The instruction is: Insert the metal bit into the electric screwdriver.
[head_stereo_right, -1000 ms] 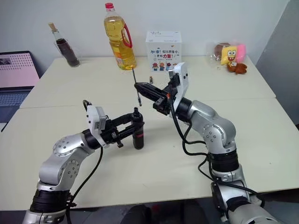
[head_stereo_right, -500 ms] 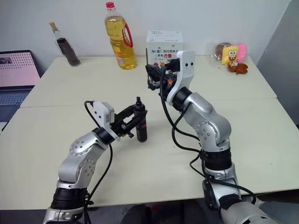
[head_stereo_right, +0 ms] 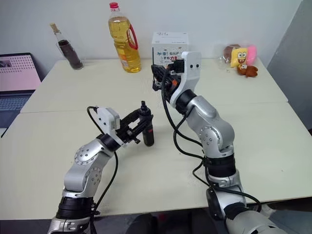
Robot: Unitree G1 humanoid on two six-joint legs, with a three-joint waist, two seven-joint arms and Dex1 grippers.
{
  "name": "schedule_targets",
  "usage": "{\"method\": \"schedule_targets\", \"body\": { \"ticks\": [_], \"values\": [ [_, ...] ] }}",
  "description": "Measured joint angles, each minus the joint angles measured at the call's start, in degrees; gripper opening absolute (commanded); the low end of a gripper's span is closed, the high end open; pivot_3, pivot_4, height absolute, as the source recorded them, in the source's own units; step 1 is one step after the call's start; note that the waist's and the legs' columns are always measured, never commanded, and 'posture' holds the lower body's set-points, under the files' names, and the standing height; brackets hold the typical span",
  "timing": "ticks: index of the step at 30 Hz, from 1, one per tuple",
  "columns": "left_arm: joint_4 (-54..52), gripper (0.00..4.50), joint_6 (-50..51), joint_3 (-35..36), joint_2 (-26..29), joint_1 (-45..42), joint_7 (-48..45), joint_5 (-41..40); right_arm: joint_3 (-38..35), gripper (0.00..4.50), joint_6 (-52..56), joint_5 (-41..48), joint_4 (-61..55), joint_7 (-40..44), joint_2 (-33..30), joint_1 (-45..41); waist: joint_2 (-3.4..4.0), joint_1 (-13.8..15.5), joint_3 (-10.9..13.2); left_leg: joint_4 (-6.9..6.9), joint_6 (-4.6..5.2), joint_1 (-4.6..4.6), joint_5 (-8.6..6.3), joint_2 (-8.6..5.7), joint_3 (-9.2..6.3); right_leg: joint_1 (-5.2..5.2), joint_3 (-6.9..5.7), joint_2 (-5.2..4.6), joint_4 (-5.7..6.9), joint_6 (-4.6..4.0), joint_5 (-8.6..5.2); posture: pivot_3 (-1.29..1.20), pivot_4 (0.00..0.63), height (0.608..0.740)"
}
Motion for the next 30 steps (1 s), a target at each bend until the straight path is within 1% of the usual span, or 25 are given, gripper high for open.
{"method": "schedule_targets", "body": {
  "ticks": [8,13,16,21,23,26,30],
  "values": [
    [-3.3,1.66,0.1,0.2,1.5,2.9,0.7,0.0,1.9,0.02,1.9,-1.4,-1.2,-2.6,1.4,1.5,0.0,0.0,0.0,0.0,0.0,0.03,0.0,0.0,0.0,0.01,0.0,0.0,0.0,0.0,0.0,0.0,0.15,0.74],
    [-3.2,1.66,0.5,0.2,1.6,2.4,1.4,-0.3,2.3,0.02,2.0,-1.7,-1.7,-3.0,1.8,1.5,0.0,-0.1,0.0,0.0,0.0,0.04,0.0,-0.03,0.0,0.01,-0.02,0.04,0.02,0.0,0.0,0.0,0.15,0.74],
    [-2.2,1.66,2.9,0.2,0.8,0.2,2.2,-1.4,1.9,0.02,1.0,-2.5,-1.2,-3.1,1.1,1.3,0.0,0.0,0.0,0.01,0.0,0.01,0.0,-0.06,-0.02,0.01,-0.04,0.08,0.02,0.0,0.0,0.0,0.15,0.74],
    [-2.0,1.66,5.9,0.2,-1.1,-4.4,3.6,-3.1,-0.9,0.02,-3.2,-5.0,3.4,-2.9,-1.6,-2.0,-0.02,0.1,0.0,0.01,0.0,-0.11,0.0,-0.08,-0.01,0.0,-0.04,0.03,-0.08,0.01,0.0,0.0,0.15,0.74],
    [-1.4,1.66,5.7,0.1,-2.3,-6.0,3.9,-2.9,-1.6,0.02,-5.1,-6.1,5.5,-2.7,-2.4,-3.0,-0.02,0.1,0.0,0.0,0.0,-0.14,0.0,-0.09,0.0,-0.03,-0.03,0.03,-0.1,0.01,0.0,0.0,0.15,0.74],
    [0.1,1.66,4.3,-0.3,-3.4,-6.2,4.1,-2.1,-1.8,0.02,-6.2,-6.8,6.3,-2.5,-2.5,-3.1,-0.02,0.0,0.0,-0.03,0.0,-0.13,0.0,-0.07,0.03,-0.07,0.01,0.02,-0.08,0.01,0.0,0.0,0.15,0.74],
    [4.6,1.66,1.3,-1.6,-4.1,-5.8,4.8,1.3,-1.4,0.02,-6.6,-7.8,6.2,-2.5,-1.6,-3.0,-0.03,0.0,0.0,-0.02,0.0,-0.13,0.0,-0.06,-0.01,-0.1,-0.03,0.03,-0.04,0.0,0.0,0.0,0.15,0.74]
  ]
}}
